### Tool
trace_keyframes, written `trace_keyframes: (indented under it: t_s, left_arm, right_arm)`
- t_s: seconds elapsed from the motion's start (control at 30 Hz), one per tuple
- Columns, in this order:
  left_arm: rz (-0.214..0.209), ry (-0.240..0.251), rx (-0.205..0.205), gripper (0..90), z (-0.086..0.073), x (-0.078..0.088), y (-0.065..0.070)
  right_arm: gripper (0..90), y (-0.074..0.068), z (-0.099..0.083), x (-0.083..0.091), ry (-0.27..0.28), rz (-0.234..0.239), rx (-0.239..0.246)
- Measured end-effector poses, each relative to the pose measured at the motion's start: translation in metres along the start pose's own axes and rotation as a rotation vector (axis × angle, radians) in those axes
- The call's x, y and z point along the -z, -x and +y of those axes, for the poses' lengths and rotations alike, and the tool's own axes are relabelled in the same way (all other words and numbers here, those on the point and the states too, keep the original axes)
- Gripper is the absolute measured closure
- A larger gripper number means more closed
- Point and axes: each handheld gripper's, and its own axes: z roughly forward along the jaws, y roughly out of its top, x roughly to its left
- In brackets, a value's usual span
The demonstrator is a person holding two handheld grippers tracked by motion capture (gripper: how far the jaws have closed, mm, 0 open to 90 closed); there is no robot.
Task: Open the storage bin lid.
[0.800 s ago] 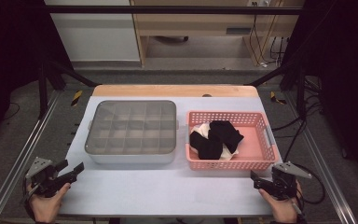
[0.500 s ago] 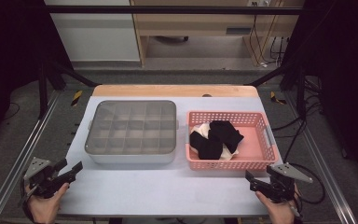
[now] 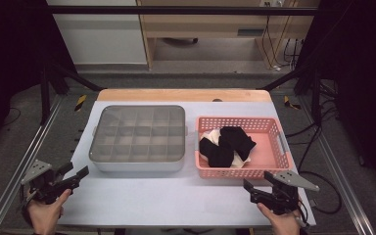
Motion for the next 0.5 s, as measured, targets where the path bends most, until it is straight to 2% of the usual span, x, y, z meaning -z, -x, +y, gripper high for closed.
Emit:
trace_keyframes:
  t_s: [0.07,0.13,0.2,0.3,0.5]
  left_arm:
    - [-0.002,0.004,0.001,30.5,0.003,0.000,0.000]
    - [-0.028,0.008,0.009,30.6,0.011,0.002,-0.001]
    - [-0.033,0.018,0.012,30.6,0.016,0.004,-0.001]
    - [-0.032,0.023,0.006,30.7,0.022,0.005,-0.001]
    - [-0.036,0.028,0.000,30.6,0.032,0.003,0.000]
  right_arm:
    - [21.4,-0.005,0.005,-0.001,0.000,0.005,0.015]
    - [21.5,-0.009,0.010,-0.003,-0.001,0.014,0.027]
    - [21.5,-0.013,0.016,-0.005,0.000,0.024,0.039]
    - [21.9,-0.019,0.027,-0.007,0.012,0.058,0.045]
    - [21.9,-0.034,0.046,-0.017,0.024,0.085,0.056]
